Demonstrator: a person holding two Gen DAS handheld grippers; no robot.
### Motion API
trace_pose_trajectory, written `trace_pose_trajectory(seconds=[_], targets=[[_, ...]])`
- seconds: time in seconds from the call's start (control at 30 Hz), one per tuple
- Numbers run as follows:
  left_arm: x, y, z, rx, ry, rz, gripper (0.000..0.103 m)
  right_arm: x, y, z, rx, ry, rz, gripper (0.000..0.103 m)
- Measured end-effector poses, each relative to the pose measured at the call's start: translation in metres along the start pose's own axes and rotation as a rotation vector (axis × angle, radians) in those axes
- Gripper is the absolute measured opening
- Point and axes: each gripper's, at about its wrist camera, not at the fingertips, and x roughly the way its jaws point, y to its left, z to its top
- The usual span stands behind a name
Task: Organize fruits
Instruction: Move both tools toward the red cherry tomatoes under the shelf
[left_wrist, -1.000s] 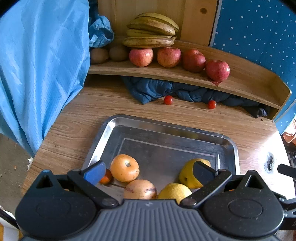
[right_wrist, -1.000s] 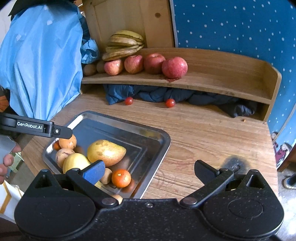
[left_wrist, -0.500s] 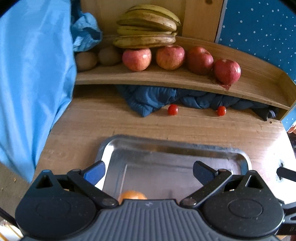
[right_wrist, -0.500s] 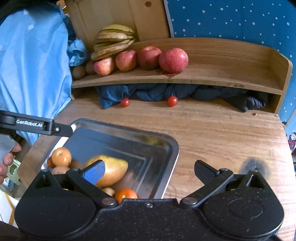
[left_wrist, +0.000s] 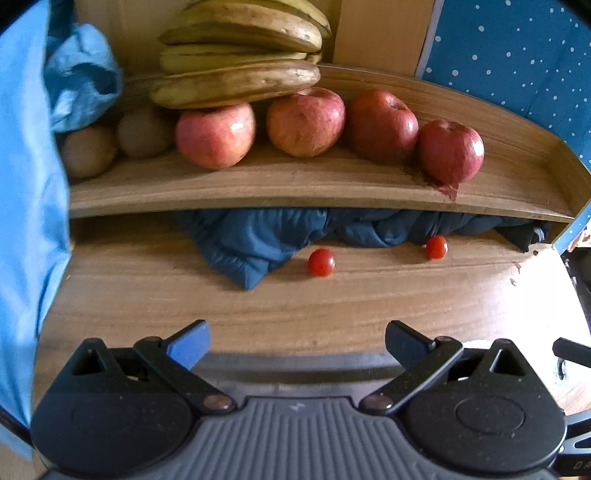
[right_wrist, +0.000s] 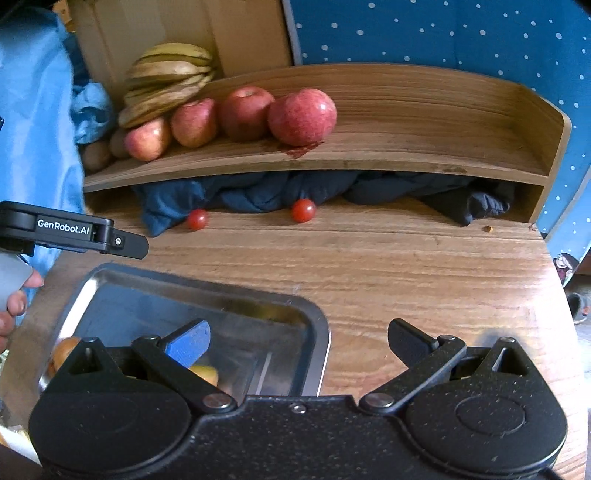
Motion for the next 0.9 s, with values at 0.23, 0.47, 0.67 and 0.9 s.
trace_pose_trajectory(seconds=[0.23, 0.47, 0.67, 0.9], targets=[[0.030, 0.003, 0.022, 0.022, 0.012, -0.052, 0.102, 0.021, 0.005, 0.022, -0.030, 0.008, -0.058, 0.102], [0.047, 0.002, 0.033, 0.033, 0.032, -0.068, 0.102, 0.038, 0.010, 0.042, -0.063, 0.012, -0.081, 0.102], [0.057, 0.003, 0.036, 0.044, 0.048, -0.081, 0.102, 0.055, 0.010, 0.054, -0.062, 0.013, -0.122, 0.102], [0.067, 0.003, 0.041, 0.041, 0.057, -0.101, 0.102, 0.069, 0.003, 0.068, -0.039, 0.019, -0.159, 0.101]])
